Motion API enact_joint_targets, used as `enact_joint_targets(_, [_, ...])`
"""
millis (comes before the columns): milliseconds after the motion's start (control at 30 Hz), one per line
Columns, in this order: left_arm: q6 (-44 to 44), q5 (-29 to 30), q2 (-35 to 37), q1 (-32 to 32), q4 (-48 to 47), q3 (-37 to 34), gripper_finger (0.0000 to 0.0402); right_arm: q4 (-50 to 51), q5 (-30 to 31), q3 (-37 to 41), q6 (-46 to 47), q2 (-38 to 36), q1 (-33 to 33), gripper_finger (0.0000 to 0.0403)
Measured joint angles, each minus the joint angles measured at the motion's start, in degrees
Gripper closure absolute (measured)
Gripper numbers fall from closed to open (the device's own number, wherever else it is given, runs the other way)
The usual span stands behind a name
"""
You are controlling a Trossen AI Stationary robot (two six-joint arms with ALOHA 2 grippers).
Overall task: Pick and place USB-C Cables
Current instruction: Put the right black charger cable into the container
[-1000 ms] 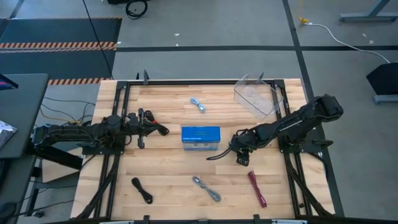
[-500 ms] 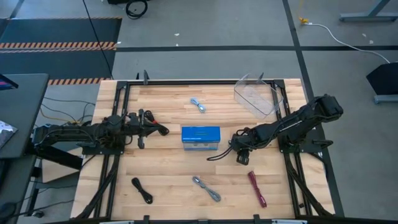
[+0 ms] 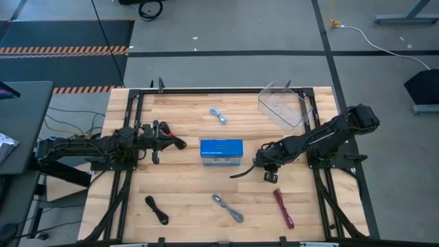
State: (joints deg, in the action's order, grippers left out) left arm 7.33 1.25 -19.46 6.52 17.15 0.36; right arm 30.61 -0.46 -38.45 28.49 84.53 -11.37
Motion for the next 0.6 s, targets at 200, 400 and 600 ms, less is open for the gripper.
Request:
enact_joint_targets(200, [0.0,0.0,-0.02,0.01,-0.26,0.01,0.0381,2.31,-1.34,0.02,-0.15,-4.29,0.77,0.0344])
enact_joint_targets(400, [0.02,0.0,-0.02,0.02,-0.28,0.02,0.0381,8.22,-0.37,0.01,-0.19,-10.82,3.2,0.0345])
enact_joint_targets(600, [0.79,0.0,-0.02,0.01,-0.3,0.01,0.0381,13.1,4.42,-0.08,-0.22,-18.68,7.27,0.0345])
